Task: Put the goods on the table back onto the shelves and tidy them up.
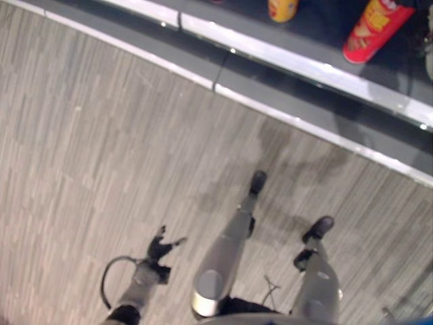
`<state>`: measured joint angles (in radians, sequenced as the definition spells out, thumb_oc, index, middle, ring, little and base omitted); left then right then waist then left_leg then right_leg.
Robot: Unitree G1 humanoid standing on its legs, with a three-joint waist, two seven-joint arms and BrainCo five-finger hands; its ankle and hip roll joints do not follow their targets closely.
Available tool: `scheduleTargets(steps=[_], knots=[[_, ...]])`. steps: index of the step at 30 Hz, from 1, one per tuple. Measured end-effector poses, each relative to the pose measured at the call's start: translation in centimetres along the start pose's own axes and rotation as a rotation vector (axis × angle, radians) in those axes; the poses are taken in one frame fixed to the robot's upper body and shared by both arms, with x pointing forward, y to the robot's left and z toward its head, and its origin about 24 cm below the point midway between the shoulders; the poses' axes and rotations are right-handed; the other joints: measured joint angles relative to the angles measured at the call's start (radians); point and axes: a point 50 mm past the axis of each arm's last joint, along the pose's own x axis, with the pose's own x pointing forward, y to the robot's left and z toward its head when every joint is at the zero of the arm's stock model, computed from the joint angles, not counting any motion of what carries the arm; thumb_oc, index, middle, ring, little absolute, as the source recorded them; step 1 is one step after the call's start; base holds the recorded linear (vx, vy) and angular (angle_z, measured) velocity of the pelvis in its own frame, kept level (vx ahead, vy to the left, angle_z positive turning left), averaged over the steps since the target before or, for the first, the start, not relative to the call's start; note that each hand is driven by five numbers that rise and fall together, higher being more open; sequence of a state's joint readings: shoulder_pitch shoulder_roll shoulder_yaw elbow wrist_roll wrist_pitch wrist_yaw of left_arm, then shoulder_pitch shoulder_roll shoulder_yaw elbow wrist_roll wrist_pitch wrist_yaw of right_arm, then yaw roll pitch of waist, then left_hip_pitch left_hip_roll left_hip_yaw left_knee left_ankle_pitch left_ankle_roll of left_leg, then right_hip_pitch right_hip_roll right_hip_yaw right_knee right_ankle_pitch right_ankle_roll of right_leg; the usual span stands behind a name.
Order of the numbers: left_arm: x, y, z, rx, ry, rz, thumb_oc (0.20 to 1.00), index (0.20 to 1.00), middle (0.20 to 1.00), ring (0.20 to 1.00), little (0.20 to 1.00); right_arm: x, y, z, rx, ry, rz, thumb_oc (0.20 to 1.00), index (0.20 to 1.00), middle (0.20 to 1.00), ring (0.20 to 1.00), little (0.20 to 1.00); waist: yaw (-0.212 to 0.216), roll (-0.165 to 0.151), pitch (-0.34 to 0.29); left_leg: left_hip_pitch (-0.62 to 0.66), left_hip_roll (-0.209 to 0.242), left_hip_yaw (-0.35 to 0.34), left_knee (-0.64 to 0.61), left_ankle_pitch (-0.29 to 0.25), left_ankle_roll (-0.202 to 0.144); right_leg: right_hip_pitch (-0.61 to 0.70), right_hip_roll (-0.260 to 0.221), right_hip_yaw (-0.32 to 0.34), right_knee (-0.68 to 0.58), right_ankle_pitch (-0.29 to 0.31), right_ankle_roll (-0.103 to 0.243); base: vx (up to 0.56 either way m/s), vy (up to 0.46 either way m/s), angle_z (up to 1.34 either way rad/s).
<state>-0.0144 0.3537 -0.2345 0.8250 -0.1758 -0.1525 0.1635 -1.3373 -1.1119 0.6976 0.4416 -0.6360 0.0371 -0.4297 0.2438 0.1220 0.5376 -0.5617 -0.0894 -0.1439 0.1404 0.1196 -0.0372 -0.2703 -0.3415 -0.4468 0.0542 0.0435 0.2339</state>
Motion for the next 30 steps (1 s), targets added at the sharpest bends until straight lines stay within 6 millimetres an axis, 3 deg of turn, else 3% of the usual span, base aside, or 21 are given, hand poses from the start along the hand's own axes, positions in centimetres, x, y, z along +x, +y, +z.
scheduleTargets(steps=[4,5,6,7,25,30], knots=[[0.0,0.0,0.0,0.000,-0.003,0.000,1.000,1.000,1.000,1.000,1.000,-0.1,0.1,0.1,-0.011,-0.005,0.002,0.200,0.200,0.200,0.200,0.200,0.000,0.000,0.000,0.000,-0.001,0.000,0.000,0.001,0.001,-0.007,-0.004,0.002,0.016,-0.006,-0.001,0.00,0.000,0.00],[0.0,0.0,0.0,0.000,-0.003,0.000,1.000,1.000,1.000,1.000,1.000,-0.1,0.2,0.1,-0.011,-0.005,0.003,0.401,0.401,0.401,0.401,0.401,0.000,0.000,0.000,0.000,-0.001,0.000,0.000,0.001,0.001,-0.011,-0.005,0.003,0.023,-0.010,0.000,0.00,0.000,0.00],[0.0,0.0,0.0,0.000,-0.003,0.000,1.000,1.000,1.000,1.000,1.000,-0.1,0.2,0.1,-0.010,-0.005,0.003,0.746,0.746,0.746,0.746,0.746,0.000,0.000,0.000,0.000,-0.001,0.000,0.000,0.001,0.002,-0.013,-0.007,0.004,0.027,-0.012,0.000,-0.03,0.014,-0.01],[0.0,0.0,0.0,0.000,-0.003,0.000,1.000,1.000,1.000,1.000,1.000,-0.1,0.2,0.1,-0.010,-0.005,0.003,1.000,1.000,1.000,1.000,1.000,-0.001,0.000,0.000,0.000,-0.001,0.002,0.000,0.002,0.002,-0.018,-0.010,0.006,0.037,-0.017,0.000,0.00,0.000,0.00],[0.0,0.1,0.1,0.010,-0.008,0.009,1.000,1.000,1.000,1.000,1.000,0.3,0.1,1.0,0.015,0.026,-0.065,1.000,1.000,1.000,1.000,1.000,-0.018,0.002,-0.001,0.012,-0.001,0.020,0.021,0.003,0.004,-0.026,-0.021,0.037,0.073,-0.020,0.002,-0.01,0.003,-0.02],[0.0,0.1,0.0,0.031,-0.003,0.010,1.000,1.000,1.000,1.000,1.000,-1.3,0.1,2.0,0.117,0.053,-0.142,1.000,1.000,1.000,1.000,1.000,-0.022,0.003,-0.002,0.087,-0.003,0.020,0.007,0.001,0.001,0.053,-0.022,0.030,0.060,-0.020,0.002,0.04,-0.008,0.02]])
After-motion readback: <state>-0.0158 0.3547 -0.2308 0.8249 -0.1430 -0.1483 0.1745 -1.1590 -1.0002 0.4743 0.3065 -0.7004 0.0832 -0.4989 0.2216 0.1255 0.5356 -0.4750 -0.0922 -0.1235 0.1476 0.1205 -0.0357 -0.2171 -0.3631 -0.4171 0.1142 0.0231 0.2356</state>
